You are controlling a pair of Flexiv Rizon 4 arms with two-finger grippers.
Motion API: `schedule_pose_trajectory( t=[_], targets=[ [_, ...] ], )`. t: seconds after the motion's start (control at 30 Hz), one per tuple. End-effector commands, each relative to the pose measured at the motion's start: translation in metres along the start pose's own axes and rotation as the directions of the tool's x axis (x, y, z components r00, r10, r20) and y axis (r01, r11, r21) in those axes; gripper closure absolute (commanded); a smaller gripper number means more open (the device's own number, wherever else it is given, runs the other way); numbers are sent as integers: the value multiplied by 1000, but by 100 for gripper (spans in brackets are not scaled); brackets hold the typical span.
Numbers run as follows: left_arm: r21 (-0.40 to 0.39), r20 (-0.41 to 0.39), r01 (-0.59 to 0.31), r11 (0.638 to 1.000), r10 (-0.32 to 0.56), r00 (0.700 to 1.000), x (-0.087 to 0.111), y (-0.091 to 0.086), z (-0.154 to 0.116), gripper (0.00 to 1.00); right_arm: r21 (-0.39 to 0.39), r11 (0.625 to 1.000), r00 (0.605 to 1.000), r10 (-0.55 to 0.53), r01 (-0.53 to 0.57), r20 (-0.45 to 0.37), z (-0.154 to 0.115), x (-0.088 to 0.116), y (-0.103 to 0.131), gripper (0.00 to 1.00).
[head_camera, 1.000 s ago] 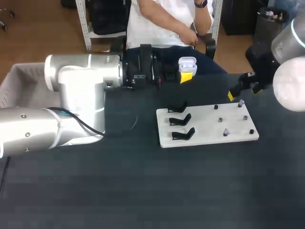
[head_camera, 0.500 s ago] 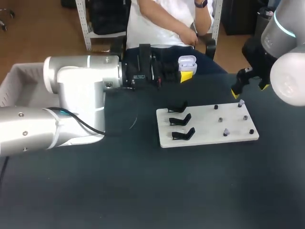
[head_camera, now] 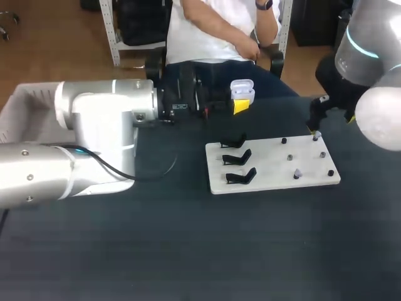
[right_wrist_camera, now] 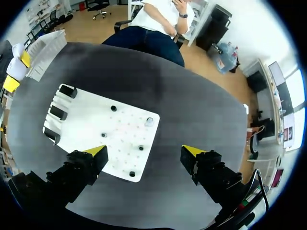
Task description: Pick up each earbud case from the left stands, insert the matching earbuds, close the lid, and place the case in the box.
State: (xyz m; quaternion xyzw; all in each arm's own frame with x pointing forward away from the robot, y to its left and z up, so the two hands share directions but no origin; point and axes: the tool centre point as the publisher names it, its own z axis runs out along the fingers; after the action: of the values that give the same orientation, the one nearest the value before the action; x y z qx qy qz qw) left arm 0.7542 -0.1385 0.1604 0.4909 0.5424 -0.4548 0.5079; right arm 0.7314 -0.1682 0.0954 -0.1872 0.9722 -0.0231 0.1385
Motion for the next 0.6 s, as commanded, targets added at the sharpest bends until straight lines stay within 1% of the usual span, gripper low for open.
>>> schedule_pose_trajectory(
  t=[0.03,0.1,0.2,0.27,0.37,0.47,0.6],
  targets=[
    [-9,0,-3,1000,3,1000,0,-3,-2,100,22,1000,1000,-2,3,-31,10,-5,5,0],
    [-13,-8,3,1000,-3,1000,0,-3,-3,100,15,1000,999,-7,8,-47,14,-4,4,0],
    [-13,-8,4,1000,-4,1000,1,-3,-4,100,28,999,996,-21,24,-88,20,-1,4,0],
    [-13,-8,4,1000,-4,1000,1,-3,-4,100,23,1000,996,-19,22,-90,23,-2,5,0],
    [-13,-8,4,1000,-4,1000,1,-3,-4,100,40,999,992,-31,36,-122,31,-3,6,0],
    [-13,-8,4,1000,-4,1000,1,-3,-4,100,29,999,992,-26,30,-124,39,-5,6,0],
    [-13,-8,4,1000,-4,1000,1,-3,-4,100,36,999,990,-22,27,-137,49,-6,3,0]
  ],
)
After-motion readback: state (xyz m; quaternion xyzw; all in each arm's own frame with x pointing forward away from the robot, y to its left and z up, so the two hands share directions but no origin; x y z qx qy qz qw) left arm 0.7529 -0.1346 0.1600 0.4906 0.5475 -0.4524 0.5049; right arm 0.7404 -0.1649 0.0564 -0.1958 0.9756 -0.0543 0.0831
